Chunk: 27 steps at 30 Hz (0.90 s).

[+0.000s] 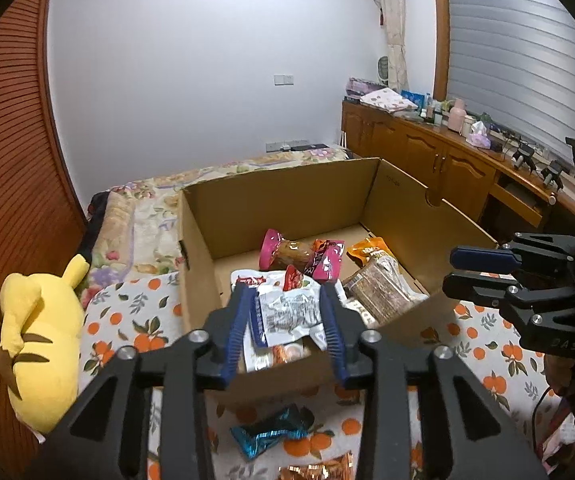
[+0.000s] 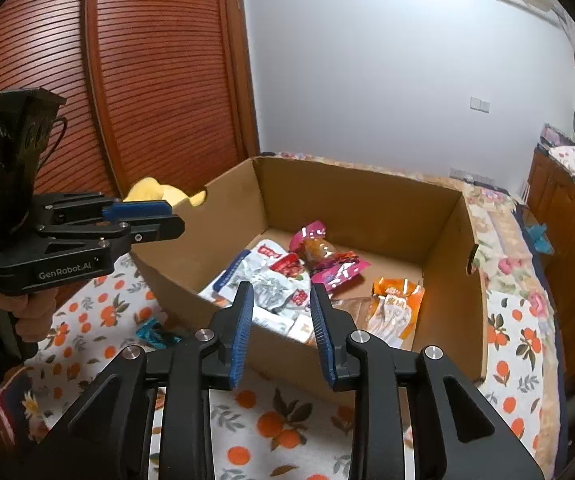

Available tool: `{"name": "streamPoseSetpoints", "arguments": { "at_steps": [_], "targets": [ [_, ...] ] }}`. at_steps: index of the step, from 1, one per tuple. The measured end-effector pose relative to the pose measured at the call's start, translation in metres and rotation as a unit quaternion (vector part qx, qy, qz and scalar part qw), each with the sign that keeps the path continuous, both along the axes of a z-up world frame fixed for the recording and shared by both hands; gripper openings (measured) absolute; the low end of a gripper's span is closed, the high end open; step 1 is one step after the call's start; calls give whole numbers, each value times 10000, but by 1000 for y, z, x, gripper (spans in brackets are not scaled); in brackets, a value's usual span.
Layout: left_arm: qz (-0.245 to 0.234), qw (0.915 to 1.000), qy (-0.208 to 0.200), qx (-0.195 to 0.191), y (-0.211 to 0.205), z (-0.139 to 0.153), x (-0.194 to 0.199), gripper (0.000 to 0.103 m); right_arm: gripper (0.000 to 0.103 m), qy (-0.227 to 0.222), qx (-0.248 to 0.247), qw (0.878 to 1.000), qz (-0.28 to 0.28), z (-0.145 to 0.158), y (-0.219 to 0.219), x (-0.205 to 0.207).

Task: Organize snacks
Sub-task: 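Withdraw both tools toward the copper and teal candies on the table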

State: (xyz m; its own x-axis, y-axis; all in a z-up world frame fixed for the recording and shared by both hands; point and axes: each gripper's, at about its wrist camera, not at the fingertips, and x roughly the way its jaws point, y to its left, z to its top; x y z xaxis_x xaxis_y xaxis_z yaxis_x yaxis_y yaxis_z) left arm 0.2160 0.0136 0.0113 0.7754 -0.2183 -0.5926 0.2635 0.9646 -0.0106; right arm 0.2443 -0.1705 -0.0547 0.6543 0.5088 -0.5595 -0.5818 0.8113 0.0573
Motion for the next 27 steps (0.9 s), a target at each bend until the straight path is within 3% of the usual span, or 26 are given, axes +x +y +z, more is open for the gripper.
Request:
{"name": "streamPoseSetpoints", "arguments": {
  "at_steps": [6, 8, 9, 27],
  "targets": [
    [31, 9998, 153, 80, 11, -16, -22, 48, 37, -50, -48, 9999, 86, -2, 11, -26],
    [59, 9997, 215, 65, 14, -24, -28, 66, 42, -39, -74, 9999, 107, -4, 15, -34],
    [69, 9996, 253, 41, 16, -29, -31, 68, 43, -39, -74, 9999, 107, -4, 15, -34],
    [-233, 9929, 1166, -3, 7, -109, -65, 68, 46, 246, -293, 9985, 378, -38, 48, -59]
  ]
}}
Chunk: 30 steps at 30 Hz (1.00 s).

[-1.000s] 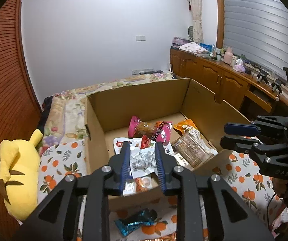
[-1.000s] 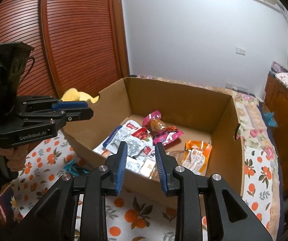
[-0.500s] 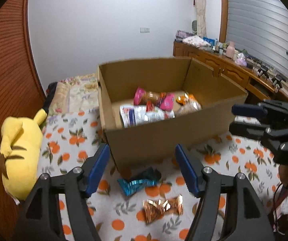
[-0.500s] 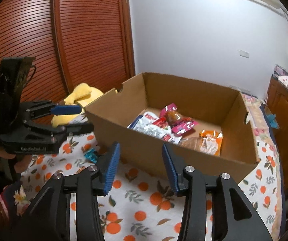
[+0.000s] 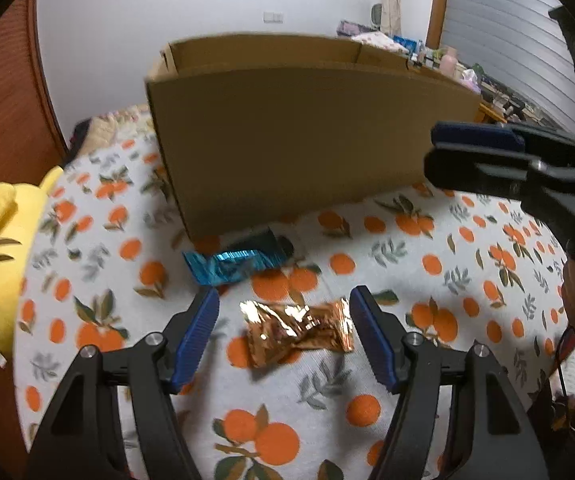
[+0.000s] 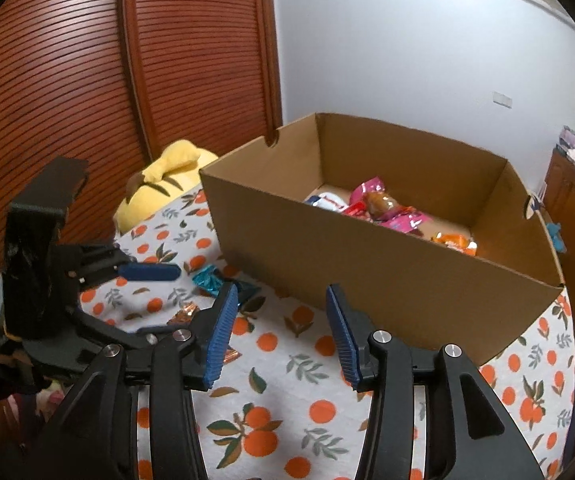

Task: Organize snacks
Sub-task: 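Withdraw both tools toward the copper and teal candies on the table, then close the left tool on the copper-wrapped candy while the right tool closes on the teal candy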

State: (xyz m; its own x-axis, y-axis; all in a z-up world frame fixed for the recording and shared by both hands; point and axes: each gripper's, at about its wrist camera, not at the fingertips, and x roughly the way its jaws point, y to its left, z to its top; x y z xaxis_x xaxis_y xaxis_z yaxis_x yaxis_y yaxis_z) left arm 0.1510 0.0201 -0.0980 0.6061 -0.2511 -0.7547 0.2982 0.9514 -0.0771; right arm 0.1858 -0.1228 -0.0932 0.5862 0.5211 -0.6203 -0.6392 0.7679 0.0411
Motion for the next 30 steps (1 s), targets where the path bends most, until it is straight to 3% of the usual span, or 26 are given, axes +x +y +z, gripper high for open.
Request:
{"name": "streamPoseSetpoints", "arguments": {
  "at_steps": [5, 7, 13, 30],
  "targets": [
    [-23, 9999, 118, -12, -1, -10, 3, 66, 46, 95, -60, 9999, 73, -7, 8, 3],
    [-50, 9998, 173, -13, -1, -14, 4, 55, 46, 131, -115, 9998, 110, -11, 11, 5],
    [-110, 9997, 184, -77, 3, -18, 1, 38, 47, 237, -252, 9992, 222, -20, 20, 12],
    [379, 9986, -23, -358, 54, -8, -4, 36, 47, 563, -590, 9933, 823, -50, 74, 36]
  ]
}}
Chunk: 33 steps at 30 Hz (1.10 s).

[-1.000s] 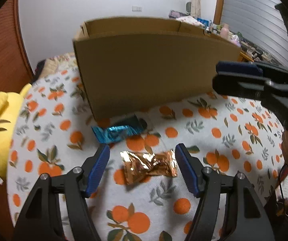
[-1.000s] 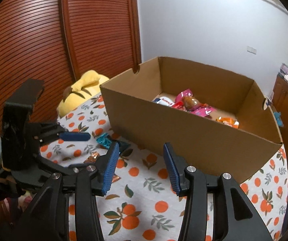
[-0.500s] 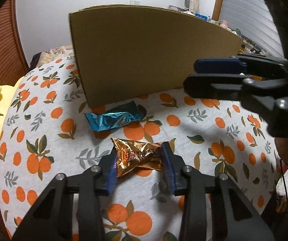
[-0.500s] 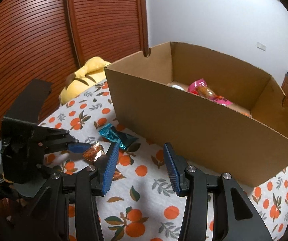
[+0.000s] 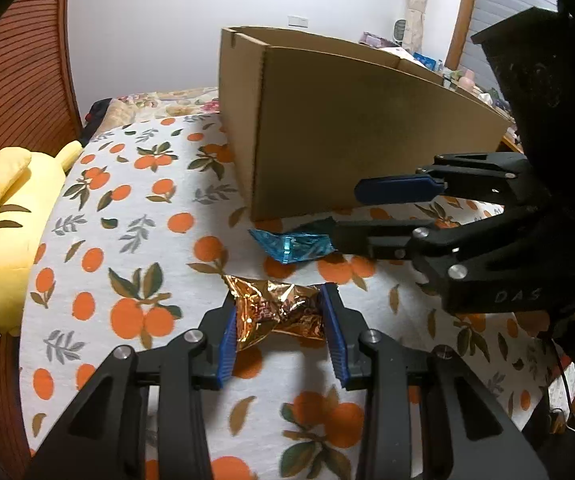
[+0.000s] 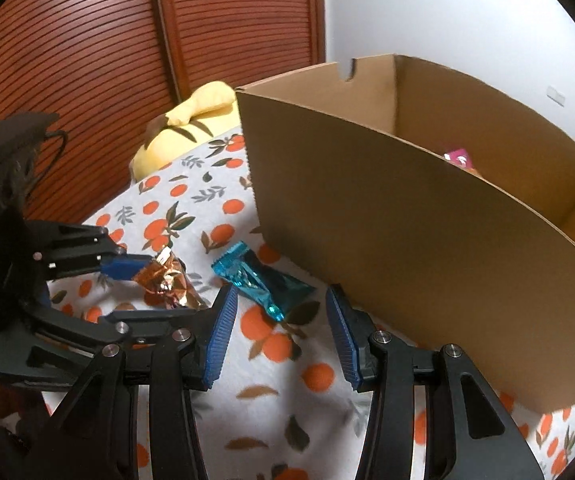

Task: Organize snacks
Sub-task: 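Close the left tool on the copper-wrapped candy while the right tool closes on the teal candy, then carry both held candies up and over the cardboard box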

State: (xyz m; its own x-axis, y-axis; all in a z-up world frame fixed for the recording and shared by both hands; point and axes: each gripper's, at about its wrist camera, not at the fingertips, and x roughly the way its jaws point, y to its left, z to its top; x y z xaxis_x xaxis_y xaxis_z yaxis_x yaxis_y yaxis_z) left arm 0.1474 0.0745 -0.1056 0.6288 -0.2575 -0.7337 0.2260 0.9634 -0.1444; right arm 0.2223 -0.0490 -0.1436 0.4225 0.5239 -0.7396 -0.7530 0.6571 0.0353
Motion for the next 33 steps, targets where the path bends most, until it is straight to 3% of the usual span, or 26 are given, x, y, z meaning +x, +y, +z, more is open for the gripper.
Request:
{"name": "streamPoseSetpoints", "arguments": {
  "at_steps": [14, 16, 19, 33],
  "targets": [
    [212, 9997, 54, -56, 17, -7, 0, 36, 46, 293, -346, 9979, 461, -28, 35, 18],
    [234, 9997, 41, -52, 17, -7, -1, 36, 42, 244, -447, 9977, 443, -27, 36, 14],
    [245, 9997, 22, -50, 18, -5, -1, 36, 24, 218, -468, 9976, 467, -25, 34, 11],
    [118, 9997, -217, 50, -1, 20, -10, 36, 21, 89, -164, 9992, 365, -6, -1, -26]
  ]
}}
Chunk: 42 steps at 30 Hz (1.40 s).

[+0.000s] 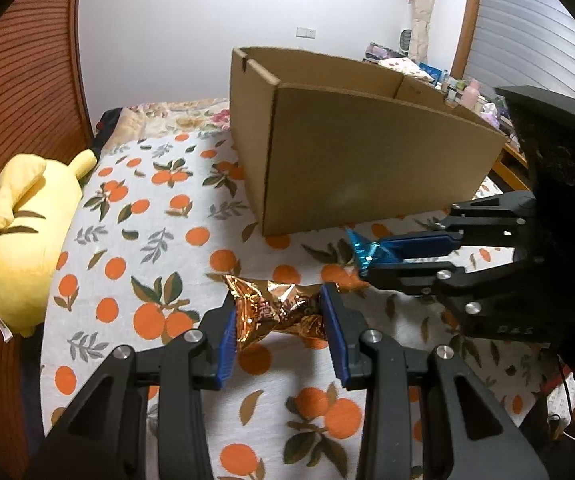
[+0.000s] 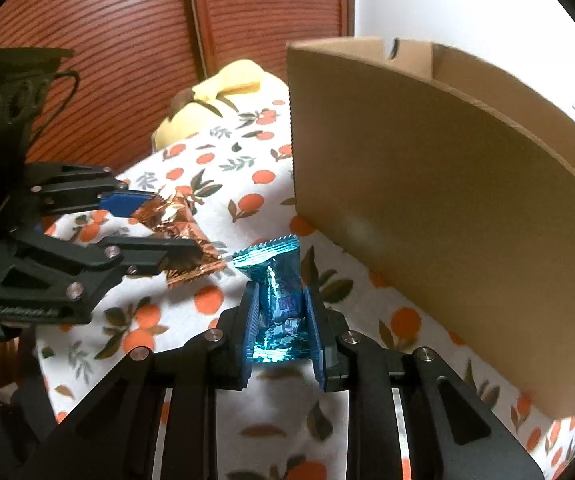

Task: Organize snacks
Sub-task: 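Carry both held candies up and over the cardboard box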

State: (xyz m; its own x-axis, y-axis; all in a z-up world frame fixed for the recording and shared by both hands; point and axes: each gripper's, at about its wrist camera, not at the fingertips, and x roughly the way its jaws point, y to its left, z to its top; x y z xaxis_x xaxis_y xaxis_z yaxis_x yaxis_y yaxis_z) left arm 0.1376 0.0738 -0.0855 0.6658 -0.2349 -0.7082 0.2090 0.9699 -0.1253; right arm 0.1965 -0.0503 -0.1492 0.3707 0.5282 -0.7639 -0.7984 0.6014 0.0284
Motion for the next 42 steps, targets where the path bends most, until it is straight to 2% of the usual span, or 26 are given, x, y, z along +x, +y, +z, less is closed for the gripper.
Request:
{"name": "streamPoseSetpoints", "arguments": {
  "at_steps": [13, 19, 29, 42],
  "targets": [
    [-292, 9988, -371, 94, -36, 39, 1, 37, 21, -536, 477, 9964, -447, 49, -52, -33],
    [-407, 9978, -507, 123, -52, 54, 4, 37, 21, -682, 595, 9941, -606, 63, -71, -40],
    [-513, 9958, -751, 132, -70, 82, 21, 37, 22, -961, 747, 9887, -870, 91, -102, -39],
    [-499, 9941, -945, 196, -79, 109, 58, 37, 22, -1230, 826, 9830, -1088, 121, -123, -13]
  ]
}}
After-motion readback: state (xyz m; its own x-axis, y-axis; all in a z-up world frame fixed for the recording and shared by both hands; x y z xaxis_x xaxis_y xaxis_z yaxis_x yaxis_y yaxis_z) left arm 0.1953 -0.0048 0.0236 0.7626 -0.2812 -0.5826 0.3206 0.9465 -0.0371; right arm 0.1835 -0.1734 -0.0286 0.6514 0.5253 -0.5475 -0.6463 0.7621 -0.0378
